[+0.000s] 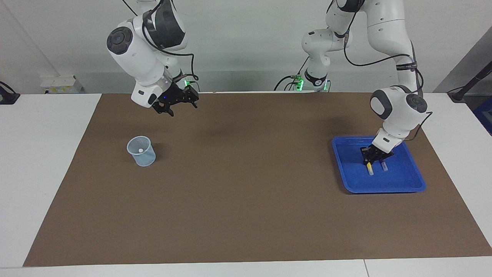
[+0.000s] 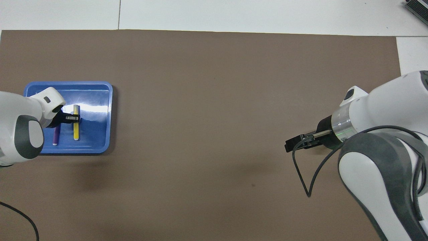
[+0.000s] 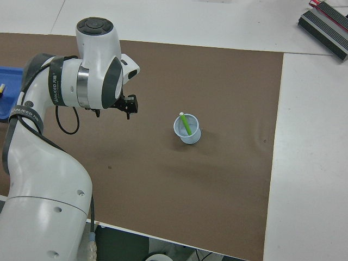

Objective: Transfer and insert pens with both arms
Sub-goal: 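Grasp the yellow pen in the tray with the left gripper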

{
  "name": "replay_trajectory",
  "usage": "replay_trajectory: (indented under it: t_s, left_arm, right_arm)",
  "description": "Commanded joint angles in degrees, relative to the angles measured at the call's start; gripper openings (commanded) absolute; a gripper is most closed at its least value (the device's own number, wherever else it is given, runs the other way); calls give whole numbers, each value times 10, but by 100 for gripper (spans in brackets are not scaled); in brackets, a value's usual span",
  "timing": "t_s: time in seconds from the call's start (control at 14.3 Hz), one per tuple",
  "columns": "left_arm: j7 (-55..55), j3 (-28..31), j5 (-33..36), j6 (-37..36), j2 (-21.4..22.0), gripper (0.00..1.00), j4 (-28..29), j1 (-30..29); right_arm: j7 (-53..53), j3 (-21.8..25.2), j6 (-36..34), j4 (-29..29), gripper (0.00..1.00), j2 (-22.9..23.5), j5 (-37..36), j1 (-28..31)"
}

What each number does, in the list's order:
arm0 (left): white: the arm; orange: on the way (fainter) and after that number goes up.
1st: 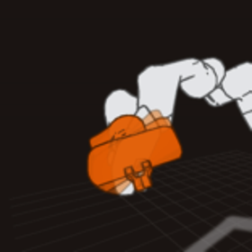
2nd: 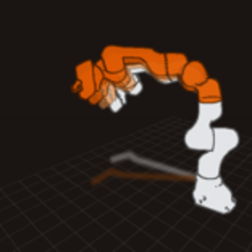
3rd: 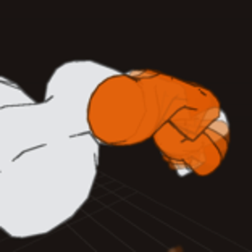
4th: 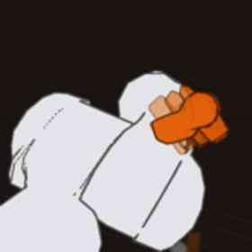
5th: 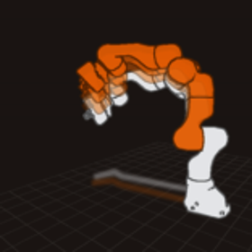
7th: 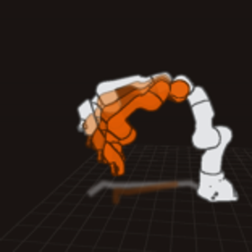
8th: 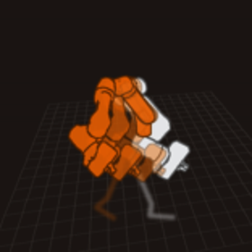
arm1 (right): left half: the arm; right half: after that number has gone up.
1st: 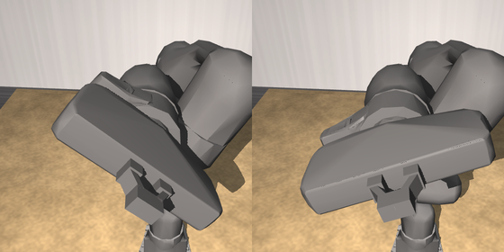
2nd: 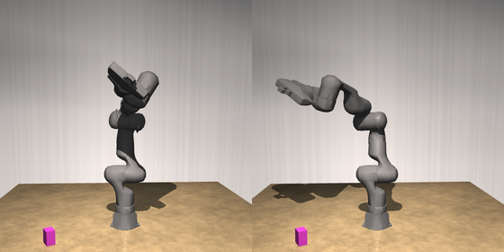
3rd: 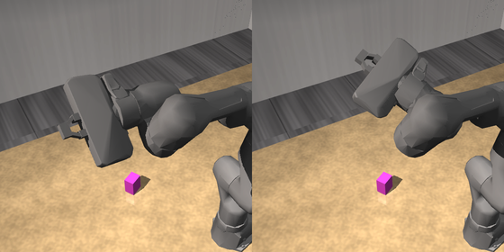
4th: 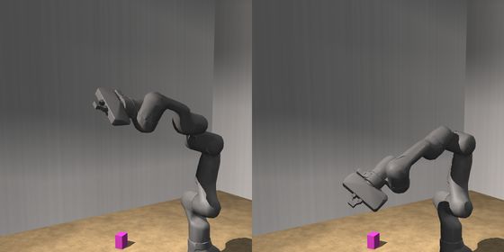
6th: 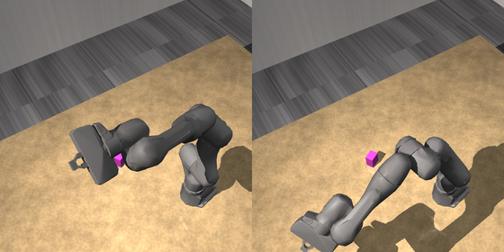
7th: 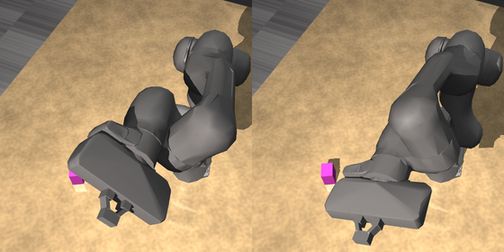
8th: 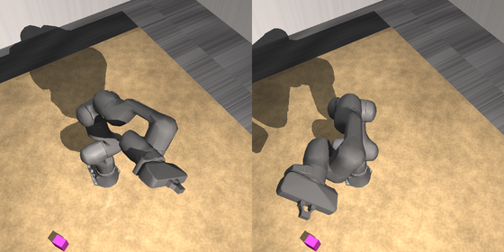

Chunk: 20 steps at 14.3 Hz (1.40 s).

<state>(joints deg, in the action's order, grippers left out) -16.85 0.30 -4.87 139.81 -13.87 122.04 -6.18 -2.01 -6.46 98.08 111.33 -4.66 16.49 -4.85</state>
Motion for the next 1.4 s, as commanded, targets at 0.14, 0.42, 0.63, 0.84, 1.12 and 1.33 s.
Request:
replay_trajectory:
  t_s: [0.14, 0.42, 0.63, 0.84, 1.12, 1.33]
  left_arm:
    - [14, 1, 5, 8, -2, 0, 11, 6]
    - [37, 1, 3, -50, 5, 0, -16, 7]
    - [67, 0, 3, -116, 13, 0, -51, 8]
    - [116, -2, 2, -154, 33, 0, -54, 14]
    - [202, -2, -38, -232, 59, 0, -87, 34]
    - [282, -6, -82, -263, 95, 0, -90, 38]
  right_arm:
    - [25, -4, 25, 14, 100, -12, 15, -5]
    - [27, -4, 26, 14, 100, -12, 15, -5]
    - [33, -4, 26, 14, 100, -12, 15, -5]
    - [34, -4, 26, 14, 100, -12, 16, -5]
    - [35, -4, 27, 14, 100, -12, 24, -6]
    - [74, -4, 39, 18, 100, -12, 35, -16]
